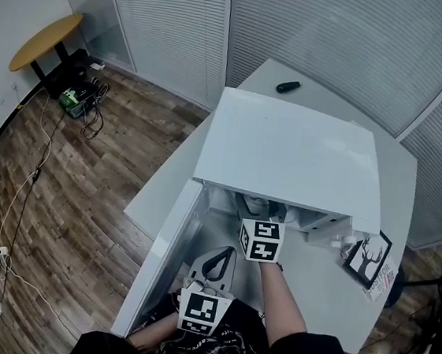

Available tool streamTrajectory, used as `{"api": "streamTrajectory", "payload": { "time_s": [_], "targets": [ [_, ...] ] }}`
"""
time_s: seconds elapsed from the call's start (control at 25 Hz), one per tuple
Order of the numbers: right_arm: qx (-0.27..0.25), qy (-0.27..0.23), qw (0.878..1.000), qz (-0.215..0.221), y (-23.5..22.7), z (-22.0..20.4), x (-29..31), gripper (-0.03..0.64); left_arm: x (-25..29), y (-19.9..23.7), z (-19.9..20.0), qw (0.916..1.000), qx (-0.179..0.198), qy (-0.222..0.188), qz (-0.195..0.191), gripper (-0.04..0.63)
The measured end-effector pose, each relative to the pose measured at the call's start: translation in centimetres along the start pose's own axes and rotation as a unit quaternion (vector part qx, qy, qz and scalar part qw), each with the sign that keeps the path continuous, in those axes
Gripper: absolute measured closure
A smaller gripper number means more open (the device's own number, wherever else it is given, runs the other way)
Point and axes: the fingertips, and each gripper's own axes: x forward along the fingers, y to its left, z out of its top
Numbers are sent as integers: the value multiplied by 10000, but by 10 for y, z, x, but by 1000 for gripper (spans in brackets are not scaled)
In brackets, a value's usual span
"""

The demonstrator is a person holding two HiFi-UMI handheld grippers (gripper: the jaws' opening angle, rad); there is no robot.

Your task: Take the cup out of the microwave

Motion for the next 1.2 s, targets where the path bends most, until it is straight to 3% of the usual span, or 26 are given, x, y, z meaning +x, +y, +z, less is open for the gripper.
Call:
{"api": "streamTrajectory", "payload": {
  "time_s": [0.48,0.76,1.2],
  "targets": [
    [-42,144,9999,25,1,3,12,276,2,6,-5,9998,-193,74,42,589],
    [-26,175,9993,-337,-1,2,20,238,2,7,-6,9997,-213,97,71,589],
    [139,269,9984,-469,-4,1,35,238,0,15,-7,9995,-266,67,161,589]
  ]
}}
